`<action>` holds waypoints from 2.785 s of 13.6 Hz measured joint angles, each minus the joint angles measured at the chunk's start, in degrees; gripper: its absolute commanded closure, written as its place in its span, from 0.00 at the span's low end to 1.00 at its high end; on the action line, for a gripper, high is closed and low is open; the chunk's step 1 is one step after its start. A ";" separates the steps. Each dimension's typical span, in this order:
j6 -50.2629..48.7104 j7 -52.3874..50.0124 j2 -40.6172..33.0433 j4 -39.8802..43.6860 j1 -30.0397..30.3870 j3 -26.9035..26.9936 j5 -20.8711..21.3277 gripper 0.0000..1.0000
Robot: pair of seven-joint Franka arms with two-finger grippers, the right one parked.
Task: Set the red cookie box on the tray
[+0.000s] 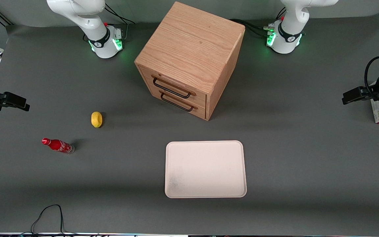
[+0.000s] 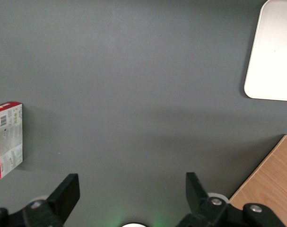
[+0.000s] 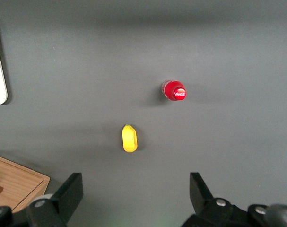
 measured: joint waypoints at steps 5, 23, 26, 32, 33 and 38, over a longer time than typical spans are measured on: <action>-0.01 0.01 0.00 -0.03 0.66 0.16 0.87 0.00; 15.67 46.90 11.42 -0.05 33.37 0.81 1.45 0.00; 15.96 48.78 13.91 -0.20 36.98 0.78 1.47 0.00; 16.11 50.94 14.18 -2.58 40.63 0.83 3.09 0.00; 17.65 50.92 13.53 -5.09 40.87 0.98 3.52 0.00; 36.19 51.01 6.42 -27.34 43.86 1.43 4.34 0.00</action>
